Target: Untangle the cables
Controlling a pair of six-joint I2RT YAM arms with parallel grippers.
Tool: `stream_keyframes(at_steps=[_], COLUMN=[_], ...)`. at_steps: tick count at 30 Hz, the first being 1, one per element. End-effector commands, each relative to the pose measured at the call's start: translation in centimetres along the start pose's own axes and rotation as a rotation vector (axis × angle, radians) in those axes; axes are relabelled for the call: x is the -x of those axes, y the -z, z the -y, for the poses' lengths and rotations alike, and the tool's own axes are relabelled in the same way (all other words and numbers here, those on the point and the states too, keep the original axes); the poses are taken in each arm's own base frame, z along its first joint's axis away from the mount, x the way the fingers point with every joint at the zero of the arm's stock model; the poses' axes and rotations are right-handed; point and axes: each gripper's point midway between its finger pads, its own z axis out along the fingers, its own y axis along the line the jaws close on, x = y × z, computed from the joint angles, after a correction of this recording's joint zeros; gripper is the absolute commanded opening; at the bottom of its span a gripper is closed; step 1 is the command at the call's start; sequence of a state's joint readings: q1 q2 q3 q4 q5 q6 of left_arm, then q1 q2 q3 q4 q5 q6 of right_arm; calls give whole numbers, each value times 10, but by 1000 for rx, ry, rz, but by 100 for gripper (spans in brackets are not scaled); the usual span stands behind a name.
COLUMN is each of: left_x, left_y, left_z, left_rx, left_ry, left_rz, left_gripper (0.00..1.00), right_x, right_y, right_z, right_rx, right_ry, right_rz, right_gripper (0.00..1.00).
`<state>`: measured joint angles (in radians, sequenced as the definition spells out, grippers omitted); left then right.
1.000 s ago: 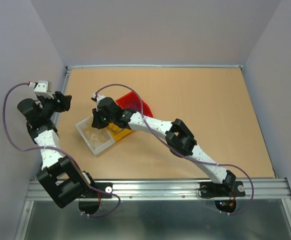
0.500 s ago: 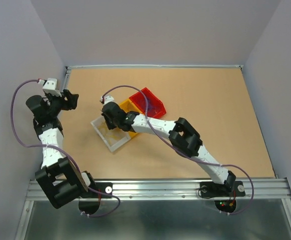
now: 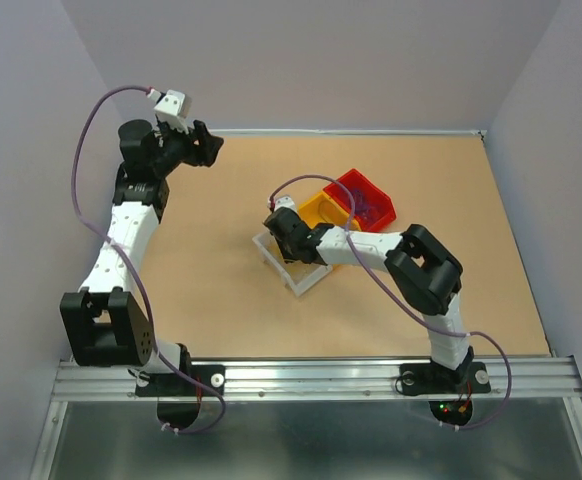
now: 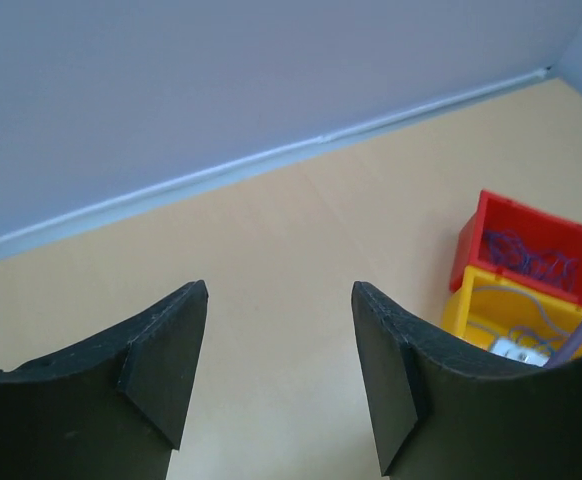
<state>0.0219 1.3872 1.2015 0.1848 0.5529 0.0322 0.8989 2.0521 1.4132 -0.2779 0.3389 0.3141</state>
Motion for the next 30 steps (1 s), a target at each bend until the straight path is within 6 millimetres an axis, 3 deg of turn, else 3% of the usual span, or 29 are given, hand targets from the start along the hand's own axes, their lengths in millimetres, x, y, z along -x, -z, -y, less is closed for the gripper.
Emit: stream_keyframes(at_steps=[1,4,5,8,10,15,17,20,30], left_x=[14,-11,-30,-57,-64,-63,-65,-63,-50], left_y=[-32,-42,-41,-35,-35,-31,-29,-26,-13], left_z=[14,-5,-11,-12,-11,-1,-1,1,13], left_rx=[-21,49,68,64,52,6,10,8,-24], left_ry=[70,48,27,-28,-46,-50,-53,-64,-90], left_rz=[18,6,9,-7,-16,-10,-7,0,40], left_gripper=[70,69,69,70,70,70,70,69,69], right_x=[-21,-16,-9,11,17,41,46,48,62], right_y=[0,4,11,29,37,69,79,84,103], right_z=[-14,-21,-21,-18,-14,6,11,13,20], right_rx=[54,92,100,105,101,49,40,40,39], right_ry=[8,-12,-20,-38,-49,-86,-97,-103,-129], right_rz=[-11,-3,18,83,113,216,243,258,319], right_gripper=[1,6,7,8,10,14,26,31,61])
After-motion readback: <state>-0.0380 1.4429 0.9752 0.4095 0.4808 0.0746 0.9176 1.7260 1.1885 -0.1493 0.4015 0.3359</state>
